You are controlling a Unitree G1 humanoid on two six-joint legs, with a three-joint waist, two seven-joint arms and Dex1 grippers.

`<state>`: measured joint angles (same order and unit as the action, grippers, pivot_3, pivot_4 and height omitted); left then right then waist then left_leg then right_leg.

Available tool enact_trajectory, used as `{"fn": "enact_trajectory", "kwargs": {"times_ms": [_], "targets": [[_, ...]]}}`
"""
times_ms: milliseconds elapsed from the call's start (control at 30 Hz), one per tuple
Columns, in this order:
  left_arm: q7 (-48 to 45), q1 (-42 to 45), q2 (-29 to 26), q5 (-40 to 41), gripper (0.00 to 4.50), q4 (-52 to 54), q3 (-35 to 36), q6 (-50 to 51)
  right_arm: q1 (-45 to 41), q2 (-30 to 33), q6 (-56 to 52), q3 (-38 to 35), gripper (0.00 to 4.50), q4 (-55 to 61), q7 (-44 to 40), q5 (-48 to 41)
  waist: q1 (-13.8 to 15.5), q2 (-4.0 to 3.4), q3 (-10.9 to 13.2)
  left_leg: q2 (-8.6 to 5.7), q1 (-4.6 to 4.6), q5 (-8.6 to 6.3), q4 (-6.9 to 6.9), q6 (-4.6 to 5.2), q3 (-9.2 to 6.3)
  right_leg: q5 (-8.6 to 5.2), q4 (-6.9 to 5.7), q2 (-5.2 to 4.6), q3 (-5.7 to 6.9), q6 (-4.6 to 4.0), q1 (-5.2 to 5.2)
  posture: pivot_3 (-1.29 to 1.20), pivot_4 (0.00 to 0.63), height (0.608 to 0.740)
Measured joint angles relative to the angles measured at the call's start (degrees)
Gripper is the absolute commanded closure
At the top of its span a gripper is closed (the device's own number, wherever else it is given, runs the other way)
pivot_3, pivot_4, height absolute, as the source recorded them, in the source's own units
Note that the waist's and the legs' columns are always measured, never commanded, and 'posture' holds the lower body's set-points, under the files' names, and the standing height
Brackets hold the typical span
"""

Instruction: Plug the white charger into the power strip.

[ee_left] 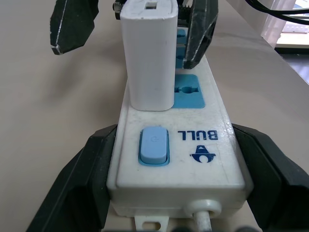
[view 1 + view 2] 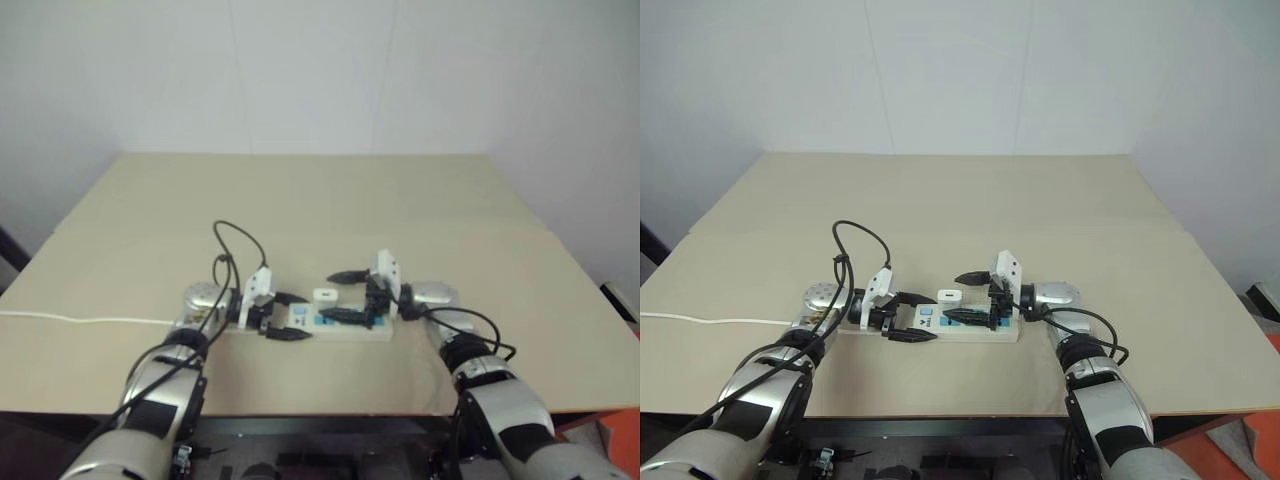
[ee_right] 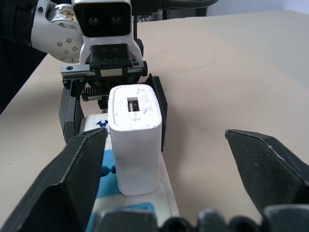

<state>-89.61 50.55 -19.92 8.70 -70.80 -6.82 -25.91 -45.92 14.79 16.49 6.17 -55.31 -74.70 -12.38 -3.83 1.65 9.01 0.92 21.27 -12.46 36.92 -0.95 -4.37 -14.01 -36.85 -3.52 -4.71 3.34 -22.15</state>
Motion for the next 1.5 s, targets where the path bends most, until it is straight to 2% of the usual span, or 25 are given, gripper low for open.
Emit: {"fn": "enact_trajectory", "kwargs": {"times_ms": [100,367,533,600,667,767,900,1000,1167,1333,1500], "targets": [[-0.8,0.6,-0.7,-0.2,0.02,0.4,-2.2,0.9,0.2,0.2,0.4,0.0,0.0,0.0,0.0,0.1,-0.1,0.01,0.0,0.0,-0.02,0.0,-0.01,0.0,0.0,-0.04,0.0,0.0,-0.01,0.06,0.01,0.0,0.15,0.74],[-2.4,0.2,-1.4,3.5,0.02,3.0,-3.0,1.4,2.6,1.3,0.5,-1.3,0.0,4.3,-0.8,-0.4,0.1,0.02,0.0,0.0,0.04,-0.01,-0.01,-0.01,-0.01,-0.07,0.03,0.0,0.0,0.1,-0.01,0.0,0.15,0.74],[-2.6,-2.0,-6.1,11.0,0.02,10.2,-3.2,4.1,7.8,5.3,0.1,-3.0,0.0,12.9,-2.5,-2.0,0.0,-0.01,0.1,0.02,0.12,-0.01,-0.02,-0.02,-0.02,-0.07,0.03,-0.01,0.0,0.1,-0.1,0.0,0.15,0.74],[-2.7,-3.2,-9.2,14.5,0.02,14.7,-3.6,7.4,10.4,7.6,-0.8,-3.5,0.0,17.5,-2.6,-2.6,-0.1,-0.13,0.4,0.02,0.21,-0.01,-0.01,-0.02,-0.02,-0.08,0.0,-0.01,-0.01,0.11,-0.19,0.0,0.15,0.74],[-2.7,-4.6,-14.1,19.7,0.02,20.7,-4.3,12.2,13.4,11.7,-3.4,-4.7,0.0,23.4,-3.0,-4.1,-0.1,-0.28,0.6,0.01,0.68,0.0,0.01,-0.03,-0.02,-0.07,-0.1,-0.01,-0.02,0.09,-0.68,0.0,0.15,0.74],[-2.7,-6.2,-19.6,24.5,0.02,27.0,-4.8,16.5,15.5,18.2,-6.6,-7.3,0.0,30.5,-3.2,-5.7,0.0,-0.47,0.8,0.0,1.05,0.01,0.04,-0.04,-0.01,0.13,-0.2,-0.02,-0.05,-0.28,-1.12,0.0,0.15,0.74],[-2.7,-8.0,-25.1,25.4,0.02,29.3,-6.5,17.1,18.5,27.4,-10.7,-10.0,0.0,37.2,-4.4,-7.0,0.1,-0.51,1.0,0.01,1.02,0.01,0.03,-0.04,0.02,0.09,-0.17,-0.01,-0.03,-0.31,-1.11,0.0,0.15,0.74],[-2.7,-10.2,-29.0,25.5,0.02,29.5,-7.2,17.2,22.8,33.4,-14.8,-13.3,0.0,41.0,-5.0,-8.9,0.1,-0.51,1.1,0.02,1.01,0.01,0.03,-0.03,0.06,-0.12,-0.18,-0.01,-0.04,0.0,-1.1,0.0,0.15,0.74],[-2.7,-11.8,-27.9,25.9,0.02,29.8,-6.5,16.4,28.4,36.9,-17.8,-16.2,0.0,48.5,-4.9,-11.4,0.4,-0.51,1.1,0.03,1.02,0.01,0.03,-0.04,0.07,-0.14,-0.16,0.0,-0.04,0.04,-1.08,0.0,0.15,0.74],[-2.7,-13.7,-25.0,25.9,0.02,32.0,-6.2,16.3,30.6,37.0,-18.4,-16.4,0.0,50.8,-3.8,-11.5,0.7,-0.46,1.2,0.03,1.03,0.01,0.04,-0.04,0.09,-0.13,-0.15,0.0,-0.05,0.03,-1.1,0.0,0.15,0.74],[-2.7,-13.8,-24.7,25.9,0.02,32.7,-5.4,17.1,31.2,37.0,-18.4,-17.5,0.0,51.6,-2.7,-11.5,0.8,-0.46,1.2,0.03,1.04,0.01,0.03,-0.04,0.09,-0.14,-0.15,0.0,-0.05,0.04,-1.1,0.0,0.15,0.74]]}}
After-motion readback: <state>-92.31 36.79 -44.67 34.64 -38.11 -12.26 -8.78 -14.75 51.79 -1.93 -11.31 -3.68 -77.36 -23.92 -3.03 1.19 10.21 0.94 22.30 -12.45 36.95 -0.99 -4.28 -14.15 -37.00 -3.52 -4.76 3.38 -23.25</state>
